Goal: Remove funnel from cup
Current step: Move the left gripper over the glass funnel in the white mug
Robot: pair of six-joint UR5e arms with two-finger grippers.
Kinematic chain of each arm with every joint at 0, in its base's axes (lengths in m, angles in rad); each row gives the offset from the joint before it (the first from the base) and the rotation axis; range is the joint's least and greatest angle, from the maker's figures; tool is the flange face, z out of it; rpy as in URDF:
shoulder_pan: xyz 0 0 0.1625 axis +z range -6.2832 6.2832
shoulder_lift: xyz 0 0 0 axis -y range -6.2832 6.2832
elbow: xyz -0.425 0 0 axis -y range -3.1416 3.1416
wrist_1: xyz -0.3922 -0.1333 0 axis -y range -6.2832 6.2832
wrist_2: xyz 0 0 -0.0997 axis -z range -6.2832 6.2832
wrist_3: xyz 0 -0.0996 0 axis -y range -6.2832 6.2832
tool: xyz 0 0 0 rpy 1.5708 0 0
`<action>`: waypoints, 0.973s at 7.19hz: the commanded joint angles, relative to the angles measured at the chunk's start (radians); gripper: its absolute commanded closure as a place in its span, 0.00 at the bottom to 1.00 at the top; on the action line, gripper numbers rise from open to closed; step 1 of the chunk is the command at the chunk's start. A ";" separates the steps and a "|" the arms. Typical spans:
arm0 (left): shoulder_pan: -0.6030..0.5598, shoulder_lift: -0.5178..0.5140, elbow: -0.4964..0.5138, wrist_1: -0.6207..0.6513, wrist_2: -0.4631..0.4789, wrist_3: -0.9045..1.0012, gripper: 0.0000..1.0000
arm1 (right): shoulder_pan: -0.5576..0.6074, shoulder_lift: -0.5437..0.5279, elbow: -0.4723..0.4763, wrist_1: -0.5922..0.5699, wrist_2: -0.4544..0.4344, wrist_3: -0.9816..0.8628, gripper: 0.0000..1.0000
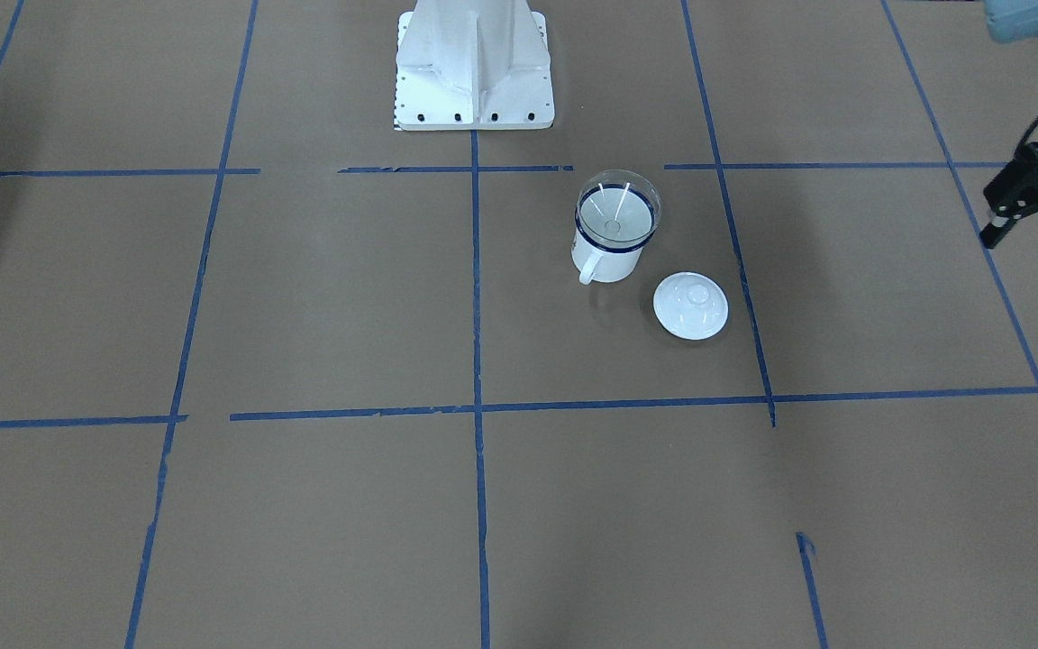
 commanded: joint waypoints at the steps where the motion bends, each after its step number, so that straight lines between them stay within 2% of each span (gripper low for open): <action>1: 0.269 -0.090 -0.041 0.027 0.131 -0.350 0.00 | 0.000 0.000 0.000 0.000 0.000 0.000 0.00; 2: 0.306 -0.130 -0.029 0.041 0.130 -0.372 0.00 | 0.000 0.000 0.000 0.000 0.000 0.000 0.00; 3: 0.381 -0.150 -0.053 0.050 0.133 -0.489 0.00 | 0.000 0.000 0.000 0.000 0.000 0.000 0.00; 4: 0.471 -0.226 -0.038 0.128 0.143 -0.598 0.00 | 0.000 0.000 0.000 0.000 0.000 0.000 0.00; 5: 0.553 -0.321 -0.011 0.214 0.197 -0.686 0.00 | 0.000 0.000 0.000 0.000 0.000 0.000 0.00; 6: 0.572 -0.368 0.022 0.233 0.202 -0.722 0.00 | 0.000 0.000 0.000 0.000 0.000 0.000 0.00; 7: 0.605 -0.371 0.040 0.228 0.205 -0.754 0.03 | 0.000 0.000 0.000 0.000 0.000 0.000 0.00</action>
